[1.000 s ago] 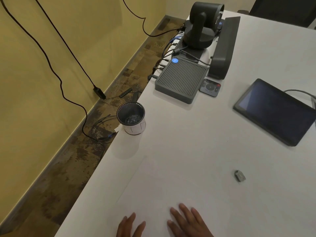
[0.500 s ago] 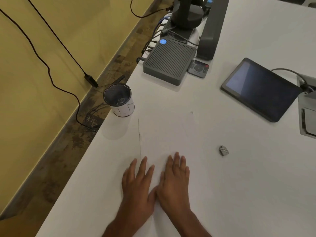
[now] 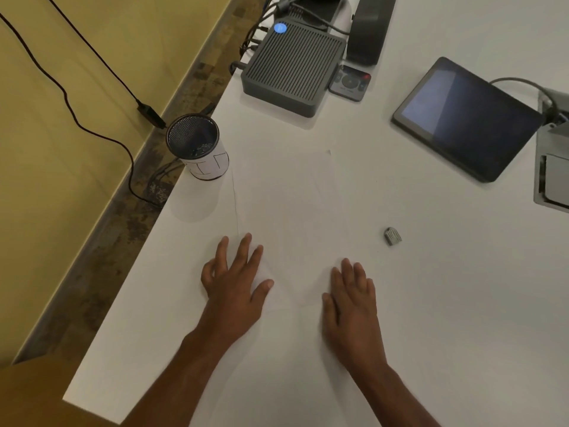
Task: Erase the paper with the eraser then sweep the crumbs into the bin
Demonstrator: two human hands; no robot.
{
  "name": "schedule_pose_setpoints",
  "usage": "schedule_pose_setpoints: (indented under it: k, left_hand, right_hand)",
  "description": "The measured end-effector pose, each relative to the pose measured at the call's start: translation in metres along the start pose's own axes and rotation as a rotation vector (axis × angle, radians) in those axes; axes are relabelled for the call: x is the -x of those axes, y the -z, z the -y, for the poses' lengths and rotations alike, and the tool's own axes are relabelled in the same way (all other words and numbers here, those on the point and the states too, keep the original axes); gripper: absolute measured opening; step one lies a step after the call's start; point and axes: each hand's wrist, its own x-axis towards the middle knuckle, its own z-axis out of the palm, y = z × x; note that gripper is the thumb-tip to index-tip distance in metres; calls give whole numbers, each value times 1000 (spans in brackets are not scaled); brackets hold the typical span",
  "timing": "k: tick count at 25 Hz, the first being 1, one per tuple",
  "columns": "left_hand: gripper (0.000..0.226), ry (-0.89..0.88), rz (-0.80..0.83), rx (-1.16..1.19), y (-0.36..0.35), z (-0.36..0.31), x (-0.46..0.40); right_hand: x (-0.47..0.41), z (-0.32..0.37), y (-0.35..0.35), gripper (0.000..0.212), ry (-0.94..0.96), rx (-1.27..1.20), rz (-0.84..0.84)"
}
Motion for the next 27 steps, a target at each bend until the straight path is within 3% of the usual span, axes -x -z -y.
schedule_pose_setpoints:
  k: [4, 7, 9, 13, 17, 21, 27]
  left_hand:
    - [64, 30, -6, 12, 0, -2, -4]
    - [64, 29, -9, 27, 0, -1, -5]
    - [63, 36, -15, 50, -1, 0, -5]
    - [64, 59, -17, 76, 2, -2, -6]
    - [63, 58, 9, 111, 6, -2, -4]
    - [62, 45, 16, 76, 5, -2, -3]
    - [70, 55, 90, 70, 17, -4, -1]
  right_hand:
    - [-14, -3, 10, 55, -25, -84, -66]
    - [-41, -27, 40, 58, -313, -199, -304]
    - [-63, -44, 56, 56, -415, -176, -331]
    - [-91, -53, 56, 19, -369, -190, -324]
    - [-104, -29, 47, 14, -266, -206, -290]
    - [-104, -23, 37, 22, -227, -192, -289]
    - [-59, -37, 42, 61, -131, -261, -158]
